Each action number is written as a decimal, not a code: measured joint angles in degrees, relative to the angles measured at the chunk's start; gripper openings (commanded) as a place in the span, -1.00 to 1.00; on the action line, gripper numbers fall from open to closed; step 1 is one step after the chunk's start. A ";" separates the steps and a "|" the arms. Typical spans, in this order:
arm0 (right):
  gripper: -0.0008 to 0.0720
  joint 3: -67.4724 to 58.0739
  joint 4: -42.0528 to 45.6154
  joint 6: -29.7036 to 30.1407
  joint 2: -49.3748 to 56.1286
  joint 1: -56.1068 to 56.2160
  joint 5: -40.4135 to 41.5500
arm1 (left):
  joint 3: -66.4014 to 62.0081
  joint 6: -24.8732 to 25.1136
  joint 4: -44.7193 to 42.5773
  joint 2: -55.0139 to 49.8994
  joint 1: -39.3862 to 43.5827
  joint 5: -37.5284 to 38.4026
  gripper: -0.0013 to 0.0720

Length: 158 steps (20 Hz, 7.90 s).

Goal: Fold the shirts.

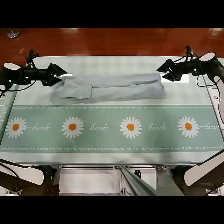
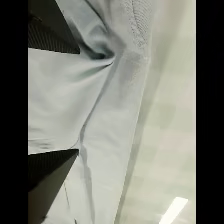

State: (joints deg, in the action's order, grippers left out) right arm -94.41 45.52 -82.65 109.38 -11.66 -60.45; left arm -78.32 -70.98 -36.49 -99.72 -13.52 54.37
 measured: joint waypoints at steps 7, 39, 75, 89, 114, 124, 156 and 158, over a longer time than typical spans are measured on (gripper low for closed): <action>0.74 -1.84 5.05 -1.84 2.27 -4.92 -5.42 | -5.95 -11.67 -13.79 0.87 -8.50 14.56 0.96; -0.91 40.92 16.50 -2.54 -65.40 5.95 -14.62 | -9.77 -17.57 -21.53 -3.96 58.66 -10.73 -0.91; 0.75 -22.36 -6.14 -9.20 8.72 38.36 -1.38 | 55.36 -15.69 -18.67 69.55 14.69 -2.27 -0.90; 0.74 40.76 11.50 -12.92 -39.19 17.81 6.58 | 57.18 -15.61 -17.64 69.22 14.64 -7.21 -0.90; -0.91 -10.69 9.79 -8.55 -20.28 19.04 -12.13 | 57.20 -15.61 -17.62 64.02 14.64 -8.39 -0.90; -0.91 -18.03 21.00 -12.83 -29.73 -10.93 -38.34 | 57.20 -14.64 -14.80 64.02 14.64 -5.07 -0.90; -0.91 23.98 31.65 -4.11 -40.33 15.02 -7.26 | 17.25 -14.71 -32.17 39.21 21.11 3.89 -0.90; -0.91 26.58 37.33 -8.59 -36.72 18.16 -5.66 | 19.15 -16.79 -36.76 37.44 21.66 3.82 -0.90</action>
State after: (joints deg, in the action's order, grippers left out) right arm -67.83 82.85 -91.24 72.66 6.50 -66.11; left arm -59.18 -87.77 -73.25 -62.28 8.14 58.19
